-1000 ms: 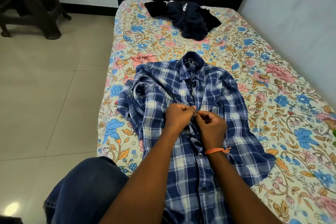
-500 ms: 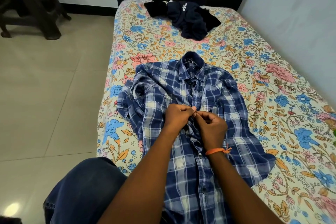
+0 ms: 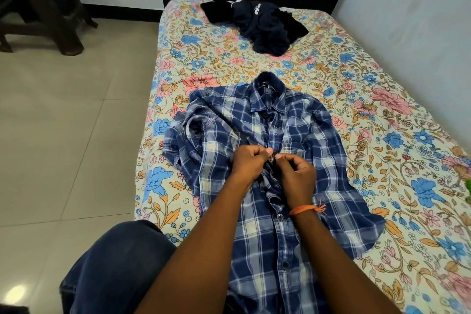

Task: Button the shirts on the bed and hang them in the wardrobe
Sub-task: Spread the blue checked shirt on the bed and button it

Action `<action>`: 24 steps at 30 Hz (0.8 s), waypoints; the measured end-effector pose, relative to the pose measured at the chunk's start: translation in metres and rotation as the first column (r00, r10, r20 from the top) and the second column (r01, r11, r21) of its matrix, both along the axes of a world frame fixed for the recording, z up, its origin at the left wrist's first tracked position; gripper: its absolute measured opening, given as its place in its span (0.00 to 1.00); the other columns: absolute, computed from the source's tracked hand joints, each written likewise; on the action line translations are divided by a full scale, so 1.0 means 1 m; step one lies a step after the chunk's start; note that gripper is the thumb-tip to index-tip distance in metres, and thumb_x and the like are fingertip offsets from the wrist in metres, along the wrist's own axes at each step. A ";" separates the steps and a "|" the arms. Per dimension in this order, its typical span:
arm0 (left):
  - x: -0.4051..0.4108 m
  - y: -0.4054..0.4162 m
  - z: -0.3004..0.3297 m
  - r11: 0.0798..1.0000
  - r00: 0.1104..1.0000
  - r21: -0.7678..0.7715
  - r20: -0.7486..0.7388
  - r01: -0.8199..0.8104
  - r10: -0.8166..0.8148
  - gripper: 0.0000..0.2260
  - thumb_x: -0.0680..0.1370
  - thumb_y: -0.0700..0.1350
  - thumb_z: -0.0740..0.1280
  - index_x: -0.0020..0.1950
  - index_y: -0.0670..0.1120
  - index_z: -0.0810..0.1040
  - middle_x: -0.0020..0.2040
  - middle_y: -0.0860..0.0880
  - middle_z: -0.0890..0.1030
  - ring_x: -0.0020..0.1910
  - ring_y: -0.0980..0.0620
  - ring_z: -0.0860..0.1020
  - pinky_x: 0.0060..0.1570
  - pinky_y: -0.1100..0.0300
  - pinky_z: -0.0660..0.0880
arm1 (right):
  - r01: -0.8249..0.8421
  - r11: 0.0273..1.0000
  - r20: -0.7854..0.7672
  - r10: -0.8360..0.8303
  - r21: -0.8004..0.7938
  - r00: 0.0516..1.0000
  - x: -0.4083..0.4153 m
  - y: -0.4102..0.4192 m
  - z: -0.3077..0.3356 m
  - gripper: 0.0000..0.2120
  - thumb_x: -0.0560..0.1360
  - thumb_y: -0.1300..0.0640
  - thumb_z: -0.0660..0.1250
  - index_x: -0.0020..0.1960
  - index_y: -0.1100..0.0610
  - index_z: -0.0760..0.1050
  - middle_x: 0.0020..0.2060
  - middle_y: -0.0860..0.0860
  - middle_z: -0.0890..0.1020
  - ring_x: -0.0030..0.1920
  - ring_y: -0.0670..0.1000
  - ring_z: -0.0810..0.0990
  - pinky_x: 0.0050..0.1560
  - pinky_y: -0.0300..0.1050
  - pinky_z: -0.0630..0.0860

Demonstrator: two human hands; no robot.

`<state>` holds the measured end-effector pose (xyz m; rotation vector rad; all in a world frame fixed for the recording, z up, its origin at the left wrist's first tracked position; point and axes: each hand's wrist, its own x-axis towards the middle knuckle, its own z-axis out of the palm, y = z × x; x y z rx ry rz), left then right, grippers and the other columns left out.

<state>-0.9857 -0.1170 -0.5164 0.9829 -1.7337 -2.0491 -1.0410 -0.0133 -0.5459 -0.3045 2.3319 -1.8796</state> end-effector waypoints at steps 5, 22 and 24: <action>-0.001 0.005 -0.006 0.959 0.999 -0.282 0.043 0.009 0.003 0.13 0.78 0.45 0.70 0.36 0.41 0.79 0.32 0.47 0.77 0.31 0.52 0.73 0.37 0.58 0.73 | 0.134 0.990 -0.071 -0.132 0.034 0.989 -0.002 -0.005 0.021 0.06 0.74 0.64 0.70 0.42 0.54 0.81 0.39 0.51 0.84 0.39 0.50 0.83 0.48 0.58 0.82; 0.007 0.006 0.011 0.433 0.919 -0.816 0.386 0.383 -0.086 0.10 0.83 0.48 0.56 0.57 0.43 0.70 0.51 0.42 0.80 0.47 0.42 0.79 0.42 0.51 0.74 | 0.044 0.897 -0.336 0.119 0.439 0.934 -0.035 -0.034 0.019 0.06 0.75 0.63 0.68 0.40 0.62 0.81 0.36 0.55 0.82 0.36 0.52 0.77 0.41 0.47 0.76; 0.016 0.006 0.019 0.505 0.904 -0.764 0.418 0.402 -0.086 0.11 0.82 0.51 0.59 0.57 0.43 0.70 0.48 0.44 0.79 0.45 0.43 0.79 0.43 0.50 0.75 | 0.030 0.927 -0.326 0.102 0.374 0.940 -0.025 -0.027 0.014 0.07 0.76 0.62 0.68 0.40 0.62 0.80 0.36 0.54 0.82 0.36 0.53 0.78 0.41 0.48 0.76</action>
